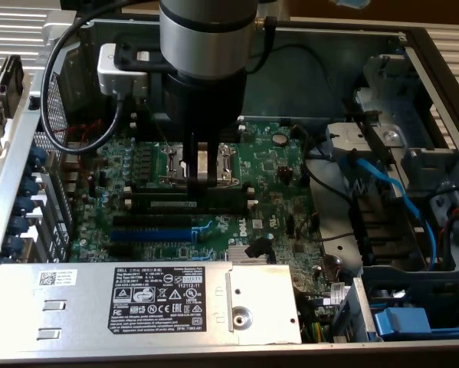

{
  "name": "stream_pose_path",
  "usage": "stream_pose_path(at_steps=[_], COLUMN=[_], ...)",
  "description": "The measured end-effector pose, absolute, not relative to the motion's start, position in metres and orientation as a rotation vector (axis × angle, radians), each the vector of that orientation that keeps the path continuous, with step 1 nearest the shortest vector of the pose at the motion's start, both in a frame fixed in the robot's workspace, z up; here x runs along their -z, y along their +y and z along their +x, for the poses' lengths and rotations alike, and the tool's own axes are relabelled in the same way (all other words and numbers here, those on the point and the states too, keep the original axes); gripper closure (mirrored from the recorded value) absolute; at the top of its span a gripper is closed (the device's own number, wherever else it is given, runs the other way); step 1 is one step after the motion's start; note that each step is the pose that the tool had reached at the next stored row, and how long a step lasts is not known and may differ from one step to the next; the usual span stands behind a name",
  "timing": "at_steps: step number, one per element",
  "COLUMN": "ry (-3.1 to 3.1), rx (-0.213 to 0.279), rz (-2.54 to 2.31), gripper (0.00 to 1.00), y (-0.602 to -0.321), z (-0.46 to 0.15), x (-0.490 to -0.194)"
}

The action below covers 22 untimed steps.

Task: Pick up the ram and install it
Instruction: 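Press down the ram until it locks into place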

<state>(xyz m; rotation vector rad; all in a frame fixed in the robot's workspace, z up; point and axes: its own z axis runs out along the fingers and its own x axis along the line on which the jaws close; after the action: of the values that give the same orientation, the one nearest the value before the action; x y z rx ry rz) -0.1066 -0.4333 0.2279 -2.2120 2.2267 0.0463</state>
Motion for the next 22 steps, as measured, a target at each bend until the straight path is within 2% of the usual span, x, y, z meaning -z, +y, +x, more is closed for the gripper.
stream_pose_path(at_steps=[22], ry=[2.228], rx=[-0.051], rz=[-2.213], gripper=[0.9], y=[-0.433], z=[-0.1067], x=[-0.2331])
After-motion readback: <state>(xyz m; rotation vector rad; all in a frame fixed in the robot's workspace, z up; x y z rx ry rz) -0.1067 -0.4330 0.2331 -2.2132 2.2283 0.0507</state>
